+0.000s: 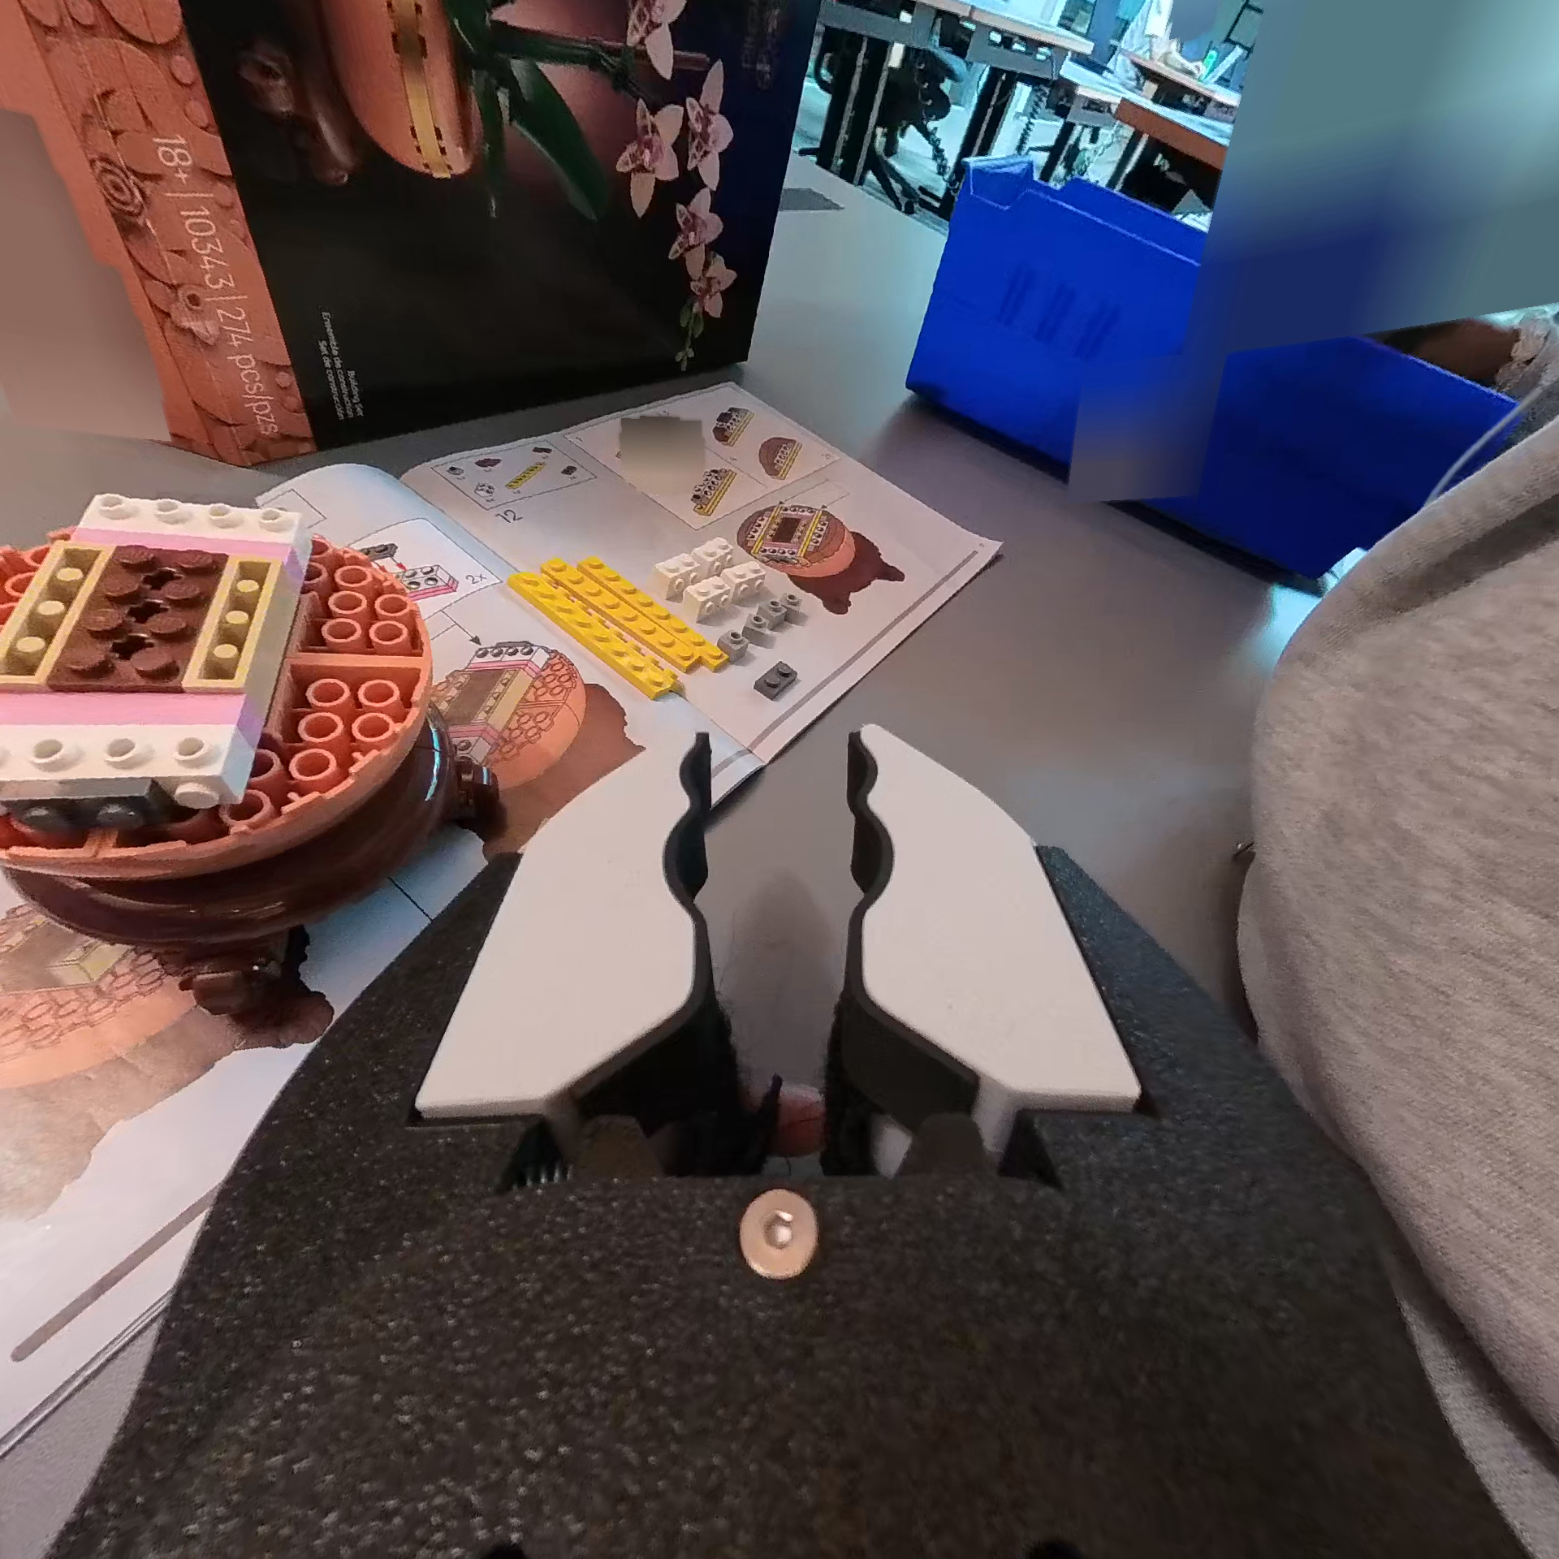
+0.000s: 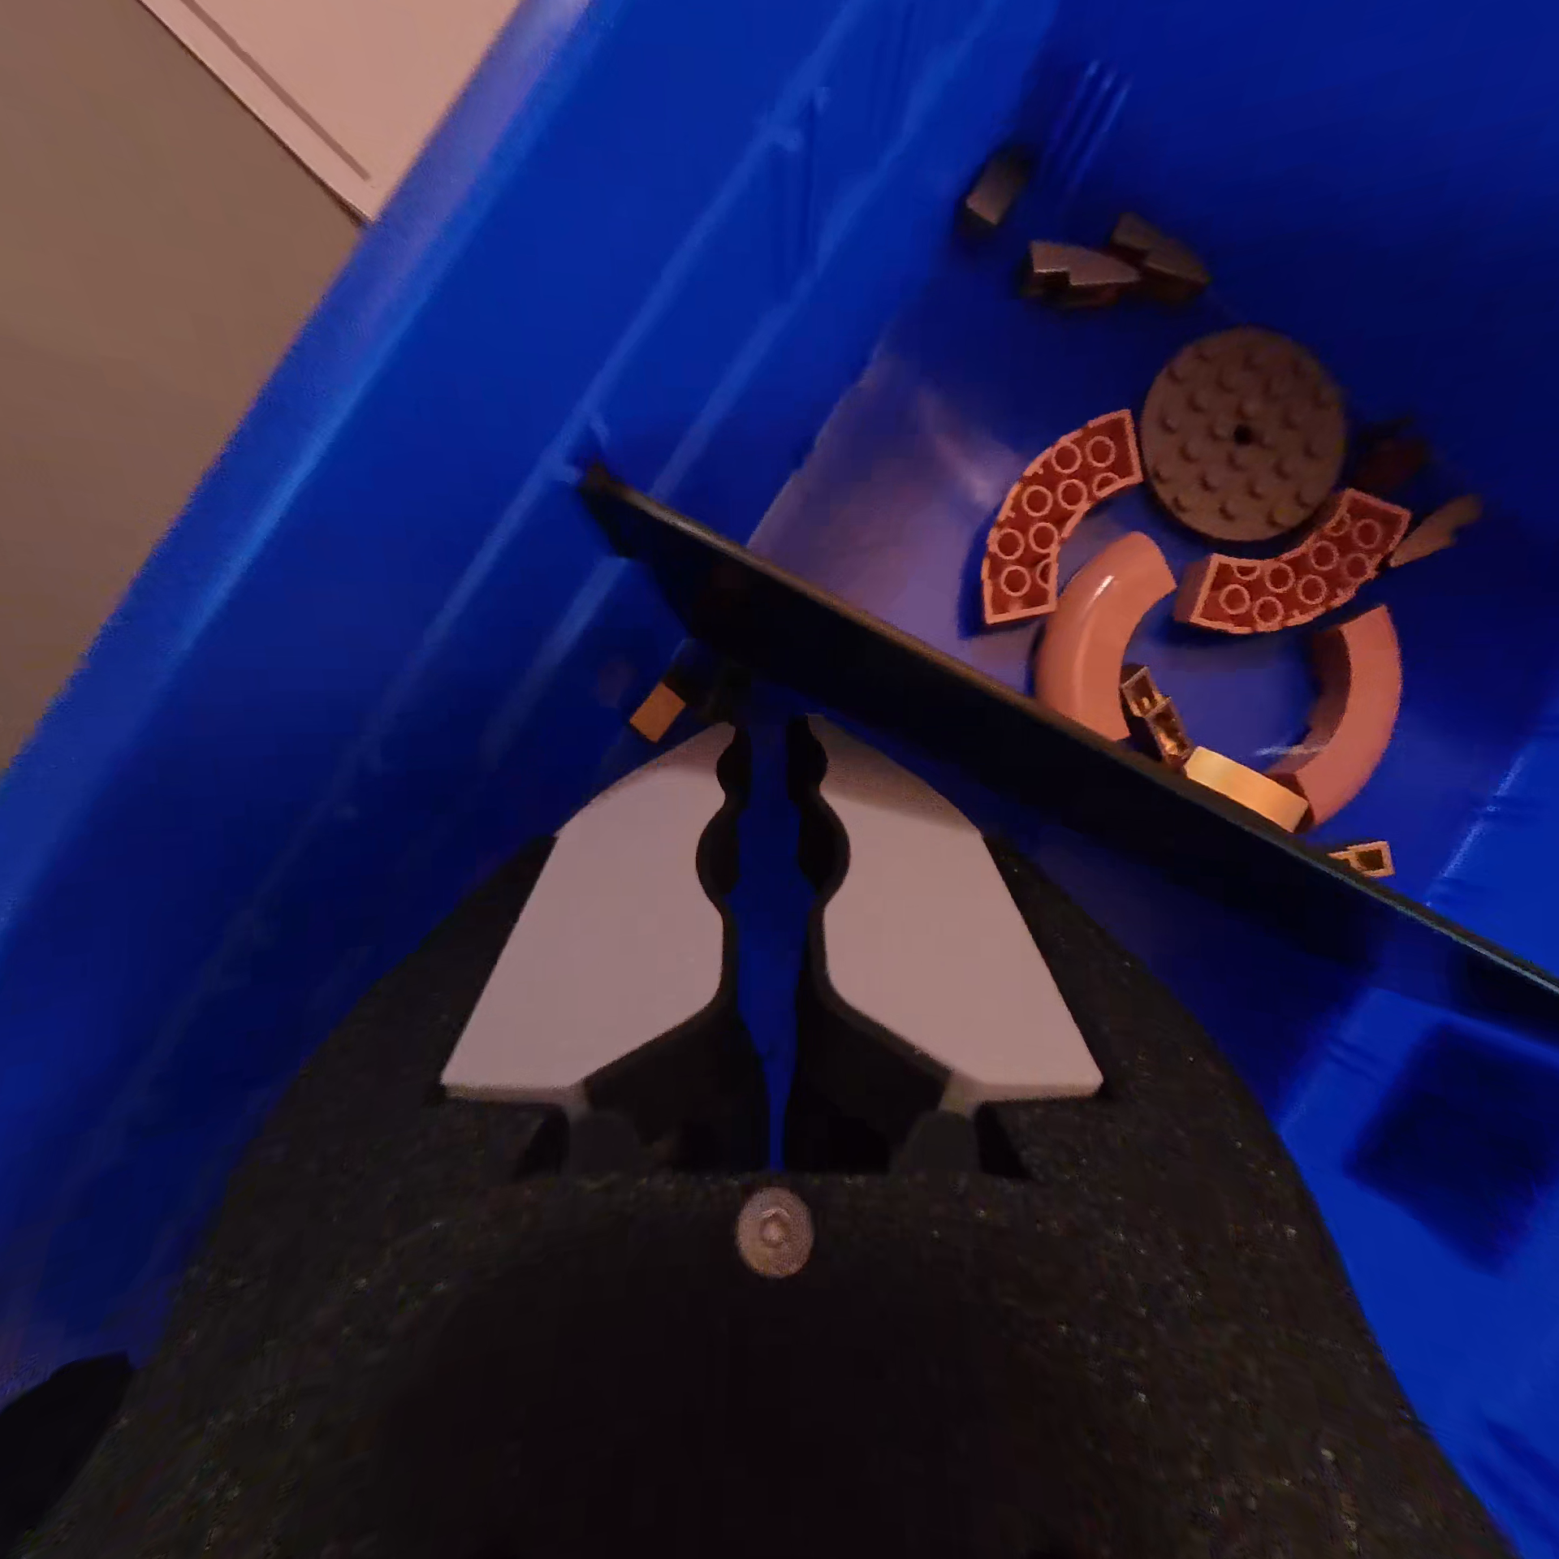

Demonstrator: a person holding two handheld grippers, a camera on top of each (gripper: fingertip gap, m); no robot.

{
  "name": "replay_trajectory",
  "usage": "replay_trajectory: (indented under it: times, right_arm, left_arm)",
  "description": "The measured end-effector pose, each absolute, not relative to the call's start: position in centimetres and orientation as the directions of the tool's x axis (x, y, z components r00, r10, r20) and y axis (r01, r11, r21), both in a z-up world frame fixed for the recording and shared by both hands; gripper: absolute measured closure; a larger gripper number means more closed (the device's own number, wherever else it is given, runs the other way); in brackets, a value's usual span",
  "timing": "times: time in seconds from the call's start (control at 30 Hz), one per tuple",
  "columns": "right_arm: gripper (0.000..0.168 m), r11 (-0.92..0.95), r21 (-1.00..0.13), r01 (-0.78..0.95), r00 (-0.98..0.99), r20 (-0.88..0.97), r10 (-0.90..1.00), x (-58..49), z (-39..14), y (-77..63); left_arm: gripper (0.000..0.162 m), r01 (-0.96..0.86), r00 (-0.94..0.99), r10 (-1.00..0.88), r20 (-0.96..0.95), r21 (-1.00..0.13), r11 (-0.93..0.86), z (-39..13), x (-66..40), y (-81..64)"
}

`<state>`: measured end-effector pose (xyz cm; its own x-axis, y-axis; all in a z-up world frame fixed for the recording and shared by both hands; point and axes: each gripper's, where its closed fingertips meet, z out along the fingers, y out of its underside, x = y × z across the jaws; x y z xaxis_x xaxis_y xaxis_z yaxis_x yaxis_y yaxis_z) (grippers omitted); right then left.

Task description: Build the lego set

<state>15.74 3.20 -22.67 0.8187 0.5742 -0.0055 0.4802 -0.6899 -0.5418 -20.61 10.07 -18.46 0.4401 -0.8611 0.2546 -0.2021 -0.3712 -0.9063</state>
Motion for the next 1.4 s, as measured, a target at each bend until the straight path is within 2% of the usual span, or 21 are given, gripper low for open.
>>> replay_trajectory:
  times: [0.17,0.6,0.7,0.8,0.93,1.0,1.1,1.17,1.27,1.33,1.4]
  right_arm:
    - [0.153,-0.720,-0.530,0.448,0.827,-0.060,0.559,15.1,-22.6,3.0]
    - [0.154,-0.726,-0.511,0.460,0.837,-0.023,0.546,15.0,-23.0,3.1]
    - [0.163,-0.725,-0.512,0.460,0.825,-0.055,0.562,14.6,-23.1,2.9]
    - [0.163,-0.714,-0.512,0.477,0.831,-0.002,0.557,15.5,-22.8,2.9]
    - [0.163,-0.699,-0.591,0.403,0.864,-0.005,0.503,16.3,-20.1,2.7]
    - [0.163,-0.661,-0.669,0.339,0.883,-0.015,0.469,16.4,-17.5,2.6]
    - [0.164,-0.489,-0.831,0.265,0.875,-0.006,0.485,14.0,-11.1,3.2]
    - [0.164,-0.258,-0.903,0.344,0.827,0.162,0.538,10.6,-6.5,3.6]
    - [0.164,0.051,-0.843,0.535,0.711,0.482,0.512,4.6,-3.0,4.8]
    - [0.164,0.212,-0.784,0.583,0.620,0.598,0.508,-0.7,-3.0,5.8]
    - [0.164,0.308,-0.683,0.662,0.528,0.717,0.455,-4.8,-4.3,7.4]
  left_arm:
    - [0.132,-0.193,0.434,-0.860,0.266,-0.906,-0.378,-18.4,-20.7,10.1]
    - [0.134,-0.144,0.431,-0.849,0.307,-0.905,-0.400,-18.0,-21.0,10.3]
    - [0.134,-0.139,0.431,-0.846,0.313,-0.903,-0.405,-18.0,-21.0,10.4]
    - [0.134,-0.142,0.425,-0.853,0.303,-0.908,-0.393,-17.9,-21.0,10.2]
    - [0.135,-0.167,0.410,-0.879,0.243,-0.928,-0.334,-17.6,-20.7,9.7]
    - [0.136,-0.186,0.383,-0.901,0.202,-0.939,-0.290,-17.2,-20.0,9.2]
    - [0.137,-0.164,0.295,-0.935,0.197,-0.953,-0.253,-15.2,-18.2,8.4]
    - [0.137,-0.137,0.227,-0.956,0.186,-0.966,-0.221,-13.5,-16.9,8.0]
    - [0.134,-0.059,0.172,-0.956,0.239,-0.966,-0.252,-11.0,-14.8,8.2]
    - [0.133,0.025,0.134,-0.927,0.350,-0.936,-0.350,-9.2,-13.3,8.6]
    - [0.128,0.086,0.017,-0.877,0.479,-0.875,-0.476,-7.2,-12.0,8.0]
